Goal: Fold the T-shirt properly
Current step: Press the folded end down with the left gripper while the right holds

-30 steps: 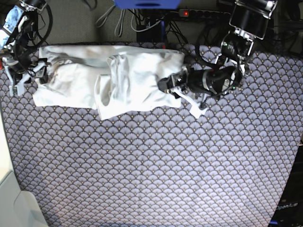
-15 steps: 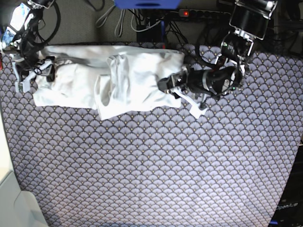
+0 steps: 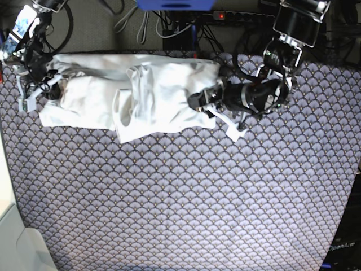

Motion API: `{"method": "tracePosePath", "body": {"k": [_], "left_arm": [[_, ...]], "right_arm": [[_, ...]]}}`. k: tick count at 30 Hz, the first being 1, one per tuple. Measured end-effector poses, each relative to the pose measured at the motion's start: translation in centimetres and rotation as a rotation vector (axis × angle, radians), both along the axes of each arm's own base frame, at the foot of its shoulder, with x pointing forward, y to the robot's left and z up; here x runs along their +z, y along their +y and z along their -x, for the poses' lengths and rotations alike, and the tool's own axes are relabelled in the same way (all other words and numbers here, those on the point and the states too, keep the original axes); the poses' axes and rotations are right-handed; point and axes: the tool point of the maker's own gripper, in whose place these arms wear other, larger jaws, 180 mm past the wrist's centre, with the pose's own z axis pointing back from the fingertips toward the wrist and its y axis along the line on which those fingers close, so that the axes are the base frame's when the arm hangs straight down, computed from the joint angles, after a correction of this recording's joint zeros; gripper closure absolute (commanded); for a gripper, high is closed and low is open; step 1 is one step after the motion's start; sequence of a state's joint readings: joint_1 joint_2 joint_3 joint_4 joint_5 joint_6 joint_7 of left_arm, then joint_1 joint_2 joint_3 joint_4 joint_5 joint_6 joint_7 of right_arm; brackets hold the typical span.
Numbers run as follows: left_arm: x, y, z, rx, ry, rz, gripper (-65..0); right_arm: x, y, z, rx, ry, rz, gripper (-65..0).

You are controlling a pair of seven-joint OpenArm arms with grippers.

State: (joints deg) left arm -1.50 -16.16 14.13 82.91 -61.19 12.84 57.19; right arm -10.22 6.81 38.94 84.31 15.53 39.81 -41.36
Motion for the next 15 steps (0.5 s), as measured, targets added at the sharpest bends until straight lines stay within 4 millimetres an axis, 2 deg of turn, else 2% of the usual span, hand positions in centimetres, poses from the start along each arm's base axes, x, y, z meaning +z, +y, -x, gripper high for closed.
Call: {"method": "tracePosePath", "body": {"k": [7,11,15], "left_arm": [[0.0,0.0,0.0,0.0,0.0,0.0,-22.1],[0.0,0.0,0.0,0.001,0.0,0.0,-22.1],[0.0,0.0,0.0,0.001,0.0,-0.001,-22.1]], "right_arm": [[0.4,0.0,0.1,0.011,0.014,0.021,0.0],[3.0,0.2,-0.3,0.039,-0.043,0.056,0.0],[5.3,1.7,-0.3,0.073,-0.057,0.014,0.0]]}}
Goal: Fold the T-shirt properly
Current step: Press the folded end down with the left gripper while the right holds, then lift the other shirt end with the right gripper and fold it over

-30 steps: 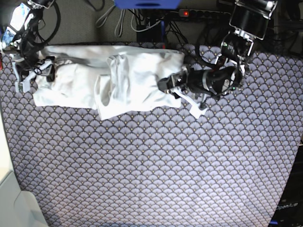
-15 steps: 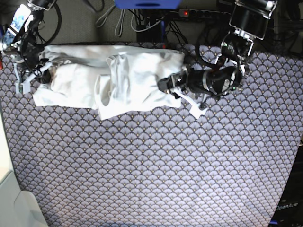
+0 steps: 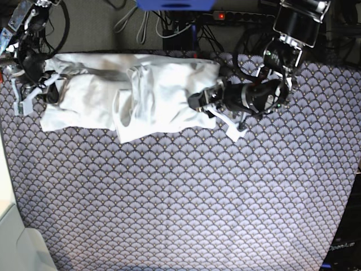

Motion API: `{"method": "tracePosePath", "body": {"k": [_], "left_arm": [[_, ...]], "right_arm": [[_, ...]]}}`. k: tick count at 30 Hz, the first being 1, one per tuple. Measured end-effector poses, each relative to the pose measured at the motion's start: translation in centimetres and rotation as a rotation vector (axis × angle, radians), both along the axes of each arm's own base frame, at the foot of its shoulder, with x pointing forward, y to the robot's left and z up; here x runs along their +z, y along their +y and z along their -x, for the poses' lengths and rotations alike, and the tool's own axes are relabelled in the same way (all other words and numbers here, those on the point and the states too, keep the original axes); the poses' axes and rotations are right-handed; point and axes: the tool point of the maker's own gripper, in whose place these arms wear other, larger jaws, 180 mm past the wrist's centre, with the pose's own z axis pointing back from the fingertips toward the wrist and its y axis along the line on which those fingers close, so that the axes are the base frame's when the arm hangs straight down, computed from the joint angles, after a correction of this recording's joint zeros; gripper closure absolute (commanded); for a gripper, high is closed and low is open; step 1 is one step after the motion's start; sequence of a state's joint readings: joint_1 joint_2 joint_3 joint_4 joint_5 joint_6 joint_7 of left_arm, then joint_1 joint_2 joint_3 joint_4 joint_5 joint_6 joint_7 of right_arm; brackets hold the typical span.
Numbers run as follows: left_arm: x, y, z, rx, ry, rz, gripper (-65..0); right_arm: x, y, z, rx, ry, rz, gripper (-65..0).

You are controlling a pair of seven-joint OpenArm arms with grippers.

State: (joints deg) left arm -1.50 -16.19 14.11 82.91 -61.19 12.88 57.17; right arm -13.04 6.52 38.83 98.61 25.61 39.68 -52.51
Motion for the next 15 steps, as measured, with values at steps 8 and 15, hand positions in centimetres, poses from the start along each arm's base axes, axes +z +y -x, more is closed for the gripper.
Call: {"method": "tracePosePath", "body": {"k": [8,15], "left_arm": [[0.0,0.0,0.0,0.002,0.002,-0.001,-22.1],[0.0,0.0,0.0,0.003,0.002,-0.001,-22.1]], "right_arm": [[7.0,3.3,-0.8,0.128,-0.129,0.02,0.0],[6.2,6.7,-0.4,0.234,-0.076,-0.077,0.0]]}}
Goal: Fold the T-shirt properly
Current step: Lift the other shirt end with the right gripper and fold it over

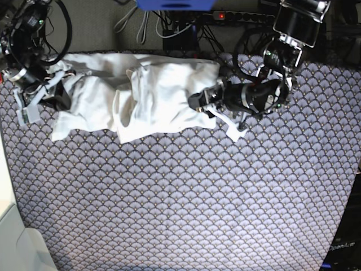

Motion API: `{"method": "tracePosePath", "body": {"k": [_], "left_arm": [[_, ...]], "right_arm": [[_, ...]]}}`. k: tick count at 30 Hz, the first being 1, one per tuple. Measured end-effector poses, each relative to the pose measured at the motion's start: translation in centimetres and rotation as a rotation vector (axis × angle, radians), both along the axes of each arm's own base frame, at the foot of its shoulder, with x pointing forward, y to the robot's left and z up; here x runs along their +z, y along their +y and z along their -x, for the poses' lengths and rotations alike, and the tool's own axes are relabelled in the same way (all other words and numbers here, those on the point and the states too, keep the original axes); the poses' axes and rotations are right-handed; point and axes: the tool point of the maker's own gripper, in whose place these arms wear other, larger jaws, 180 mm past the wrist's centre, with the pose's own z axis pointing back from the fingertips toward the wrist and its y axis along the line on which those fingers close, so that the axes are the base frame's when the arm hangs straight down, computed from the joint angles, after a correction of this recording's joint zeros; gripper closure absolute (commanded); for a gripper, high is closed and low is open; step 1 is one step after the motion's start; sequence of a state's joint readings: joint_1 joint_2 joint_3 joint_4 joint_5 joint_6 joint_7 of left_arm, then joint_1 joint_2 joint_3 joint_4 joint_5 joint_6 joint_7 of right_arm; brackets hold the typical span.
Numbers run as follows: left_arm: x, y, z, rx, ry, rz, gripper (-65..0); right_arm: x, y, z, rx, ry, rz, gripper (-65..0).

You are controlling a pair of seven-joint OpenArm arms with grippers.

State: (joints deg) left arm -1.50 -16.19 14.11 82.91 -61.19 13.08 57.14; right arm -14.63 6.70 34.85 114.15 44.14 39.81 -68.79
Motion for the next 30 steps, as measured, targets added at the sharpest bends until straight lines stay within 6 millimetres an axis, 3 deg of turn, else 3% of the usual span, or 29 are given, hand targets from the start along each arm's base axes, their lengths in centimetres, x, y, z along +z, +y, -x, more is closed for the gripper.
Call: {"method": "tracePosePath", "body": {"k": [3,9,12,16,24,30], "left_arm": [[0.0,0.0,0.0,0.0,0.0,0.0,-22.1],[0.0,0.0,0.0,0.0,0.0,0.0,-22.1],[0.0,0.0,0.0,-0.001,0.0,0.001,-22.1],[0.0,0.0,0.0,0.001,0.001,0.0,-22.1],[0.0,0.0,0.0,0.004,0.002,0.001,-22.1],[0.1,-0.2,-0.1,0.004,0.002,0.005,-22.1]], "right_arm": [[1.2,3.6,-0.5,0.099,-0.046,-0.127,0.0],[4.4,9.0,-0.4,0.259,-0.134,-0.365,0.0],[6.2,10.5,-0.3,0.308,-0.186,-0.466,0.0],[7.0,12.8,0.3,0.382,-0.189,-0.542,0.0],[6.4,15.7,0.5,0.464,-0.152,-0.545,0.0],[5.0,19.7,0.3,0.509,-0.123,-0.507,0.0]]}}
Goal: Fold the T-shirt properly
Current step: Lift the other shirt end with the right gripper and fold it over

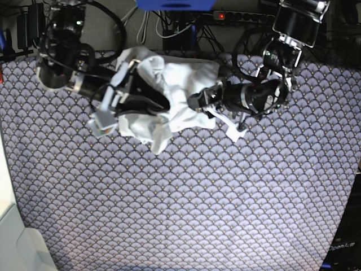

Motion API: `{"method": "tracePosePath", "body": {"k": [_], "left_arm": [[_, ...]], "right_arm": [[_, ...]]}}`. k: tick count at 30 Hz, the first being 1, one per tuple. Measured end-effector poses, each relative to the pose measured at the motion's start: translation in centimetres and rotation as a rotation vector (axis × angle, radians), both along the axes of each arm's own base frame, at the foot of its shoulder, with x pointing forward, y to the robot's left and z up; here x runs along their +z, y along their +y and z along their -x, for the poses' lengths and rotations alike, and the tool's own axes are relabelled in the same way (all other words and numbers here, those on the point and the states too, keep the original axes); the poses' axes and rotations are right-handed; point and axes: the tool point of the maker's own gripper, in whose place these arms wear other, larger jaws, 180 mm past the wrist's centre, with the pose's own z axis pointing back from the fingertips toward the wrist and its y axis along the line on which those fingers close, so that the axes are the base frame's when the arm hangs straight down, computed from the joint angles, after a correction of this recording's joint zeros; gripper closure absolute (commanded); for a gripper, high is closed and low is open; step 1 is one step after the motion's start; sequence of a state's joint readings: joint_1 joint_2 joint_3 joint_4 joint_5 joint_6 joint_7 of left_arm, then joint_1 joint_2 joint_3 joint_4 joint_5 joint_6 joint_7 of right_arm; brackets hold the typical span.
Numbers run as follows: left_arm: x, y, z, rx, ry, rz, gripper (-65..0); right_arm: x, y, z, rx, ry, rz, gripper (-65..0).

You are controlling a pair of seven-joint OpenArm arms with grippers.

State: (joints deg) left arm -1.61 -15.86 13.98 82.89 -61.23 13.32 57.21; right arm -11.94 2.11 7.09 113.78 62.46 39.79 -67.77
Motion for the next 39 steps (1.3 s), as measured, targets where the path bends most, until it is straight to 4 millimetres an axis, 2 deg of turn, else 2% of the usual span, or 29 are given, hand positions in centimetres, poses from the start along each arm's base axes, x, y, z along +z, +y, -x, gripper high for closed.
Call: {"method": "tracePosePath", "body": {"k": [4,8,11,15,19,24,27,29,32,35,39], "left_arm": [[0.0,0.0,0.0,0.0,0.004,0.0,-22.1],[0.0,0.0,0.0,0.001,0.002,0.0,-22.0],[0.6,0.1,-0.4,0.006,-0.017,-0.007,-21.8],[1.6,0.9,-1.4,0.023,-0.072,-0.041,-14.8],[2.4,4.4,-3.3,0.13,-0.112,-0.068,-12.2],[1.4,8.2,-1.7,0.205,-0.04,-0.089,-11.8],[2.0,10.9,-2.3,0.296,-0.048,-0.084,-11.3],[2.8,12.8,-2.4,0.349,-0.071,-0.087,-6.9],[3.4,13.9,-1.7,0.378,-0.08,-0.093,0.0],[4.2,14.9,-1.7,0.409,-0.103,-0.096,-0.8],[4.3,16.4,-1.3,0.447,-0.108,-0.109,-0.5]], "right_arm": [[-0.6,2.1,-0.8,0.037,-0.002,-0.017,0.0],[-3.4,3.9,-1.0,0.068,0.1,-0.071,-0.7],[-4.5,4.2,-2.1,0.058,0.138,-0.115,-4.5],[-5.6,4.6,-2.7,0.042,0.173,-0.148,-7.7],[-5.7,4.6,-3.0,0.023,0.177,-0.165,-7.7],[-6.3,6.1,-1.9,0.075,0.204,-0.167,-7.8],[-7.7,7.0,-2.3,0.105,0.249,-0.159,-7.8],[-8.8,7.3,-3.0,0.109,0.277,-0.151,-7.8],[-10.5,7.7,-3.8,0.095,0.31,-0.145,-8.1],[-11.0,8.9,-4.5,0.086,0.318,-0.178,-13.6],[-11.0,9.3,-4.5,0.074,0.322,-0.213,-24.0]]}}
